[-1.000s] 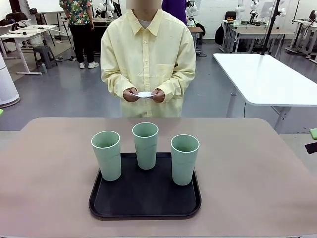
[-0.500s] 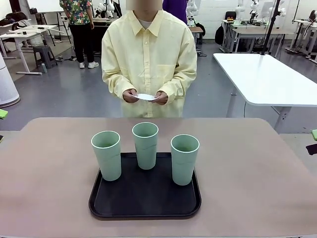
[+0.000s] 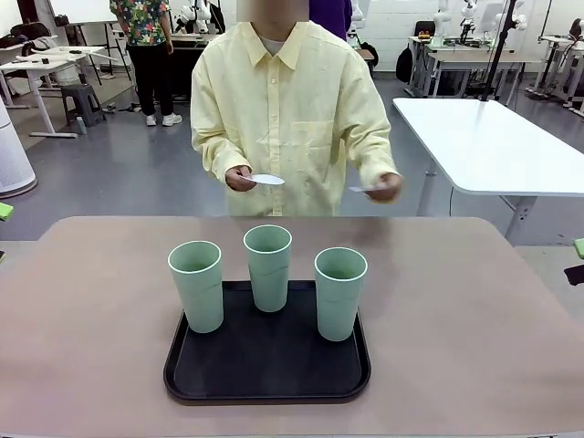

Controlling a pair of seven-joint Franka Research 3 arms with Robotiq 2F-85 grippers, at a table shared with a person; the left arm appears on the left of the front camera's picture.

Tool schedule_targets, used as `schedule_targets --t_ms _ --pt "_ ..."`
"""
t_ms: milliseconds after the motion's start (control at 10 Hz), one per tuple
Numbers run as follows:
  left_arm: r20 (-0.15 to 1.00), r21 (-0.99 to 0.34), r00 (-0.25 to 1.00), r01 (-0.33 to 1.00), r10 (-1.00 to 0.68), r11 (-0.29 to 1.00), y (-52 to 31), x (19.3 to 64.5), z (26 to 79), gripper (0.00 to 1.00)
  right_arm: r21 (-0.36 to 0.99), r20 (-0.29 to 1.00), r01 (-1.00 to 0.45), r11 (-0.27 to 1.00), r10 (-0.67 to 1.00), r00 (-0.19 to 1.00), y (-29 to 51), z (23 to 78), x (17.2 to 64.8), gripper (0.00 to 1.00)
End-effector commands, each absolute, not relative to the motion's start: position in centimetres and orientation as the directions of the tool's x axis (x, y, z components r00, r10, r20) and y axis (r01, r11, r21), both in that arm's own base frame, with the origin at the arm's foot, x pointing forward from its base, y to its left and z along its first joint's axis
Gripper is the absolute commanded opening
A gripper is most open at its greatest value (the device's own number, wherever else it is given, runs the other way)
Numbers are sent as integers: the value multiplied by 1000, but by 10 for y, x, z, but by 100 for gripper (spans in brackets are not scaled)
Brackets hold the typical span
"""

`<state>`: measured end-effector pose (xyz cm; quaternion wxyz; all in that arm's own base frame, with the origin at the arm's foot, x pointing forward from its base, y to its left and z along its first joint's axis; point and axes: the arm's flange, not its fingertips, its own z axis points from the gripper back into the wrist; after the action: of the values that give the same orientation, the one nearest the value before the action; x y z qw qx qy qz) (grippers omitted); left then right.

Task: Place coasters on the table and set cups on them.
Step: Pick up one Reusable plastic cup and place it on a coaster set by the human.

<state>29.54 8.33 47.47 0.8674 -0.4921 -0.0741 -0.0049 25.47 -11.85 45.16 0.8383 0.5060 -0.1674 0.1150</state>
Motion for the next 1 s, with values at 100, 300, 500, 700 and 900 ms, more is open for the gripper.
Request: schedule_targets --t_ms 100,300,500,700,900 --pt "142 -854 988 94 56 511 86 294 473 100 812 395 -359 461 20 919 -119 451 255 100" --pt "142 -854 988 94 56 511 86 294 473 100 812 395 -359 461 20 919 -119 451 255 100" --pt "142 -854 988 94 56 511 86 294 473 100 812 395 -359 461 20 919 -119 451 255 100" --pt "142 -854 988 94 56 511 86 294 473 100 812 395 -359 461 20 919 -119 451 255 100" --pt "142 -854 988 94 56 511 86 294 473 100 812 395 -359 461 20 919 -119 451 255 100"
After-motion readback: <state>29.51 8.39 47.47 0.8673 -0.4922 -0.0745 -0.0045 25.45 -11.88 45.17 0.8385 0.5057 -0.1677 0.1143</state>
